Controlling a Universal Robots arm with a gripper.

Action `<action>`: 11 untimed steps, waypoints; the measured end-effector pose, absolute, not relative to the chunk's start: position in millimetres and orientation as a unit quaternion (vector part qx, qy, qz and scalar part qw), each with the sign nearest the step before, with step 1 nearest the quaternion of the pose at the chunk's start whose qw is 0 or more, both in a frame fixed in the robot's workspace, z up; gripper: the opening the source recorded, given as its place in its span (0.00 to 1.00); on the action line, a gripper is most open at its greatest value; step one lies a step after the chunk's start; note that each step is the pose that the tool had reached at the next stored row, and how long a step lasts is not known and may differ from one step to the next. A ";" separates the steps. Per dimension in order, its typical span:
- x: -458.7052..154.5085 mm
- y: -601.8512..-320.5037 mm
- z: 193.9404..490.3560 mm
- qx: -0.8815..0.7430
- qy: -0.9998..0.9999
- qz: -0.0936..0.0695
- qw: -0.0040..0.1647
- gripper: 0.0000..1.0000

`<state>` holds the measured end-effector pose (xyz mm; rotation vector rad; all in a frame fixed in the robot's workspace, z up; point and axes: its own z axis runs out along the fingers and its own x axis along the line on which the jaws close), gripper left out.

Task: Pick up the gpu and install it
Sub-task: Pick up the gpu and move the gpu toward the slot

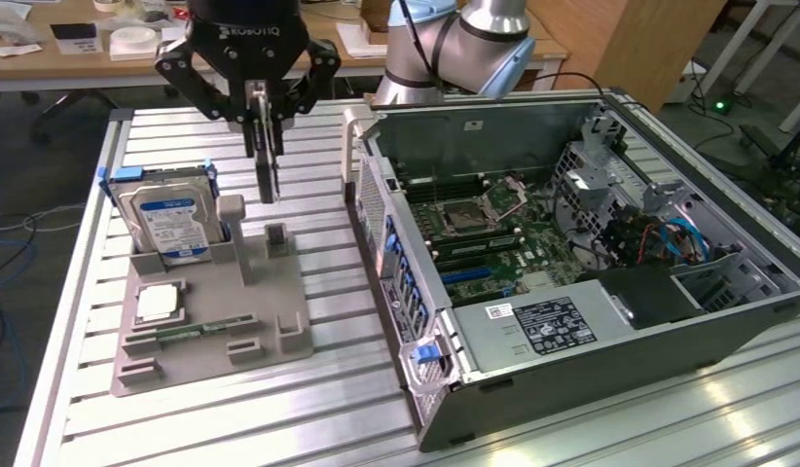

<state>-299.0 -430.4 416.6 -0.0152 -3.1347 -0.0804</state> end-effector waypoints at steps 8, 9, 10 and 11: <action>-239.8 -430.4 416.1 -0.005 -1.000 -0.026 0.003 0.28; -230.2 -430.4 416.0 -0.005 -1.000 -0.026 0.003 0.28; -226.4 -430.4 416.0 -0.005 -1.000 -0.026 0.003 0.28; -222.7 -430.3 415.9 -0.005 -1.000 -0.026 0.003 0.28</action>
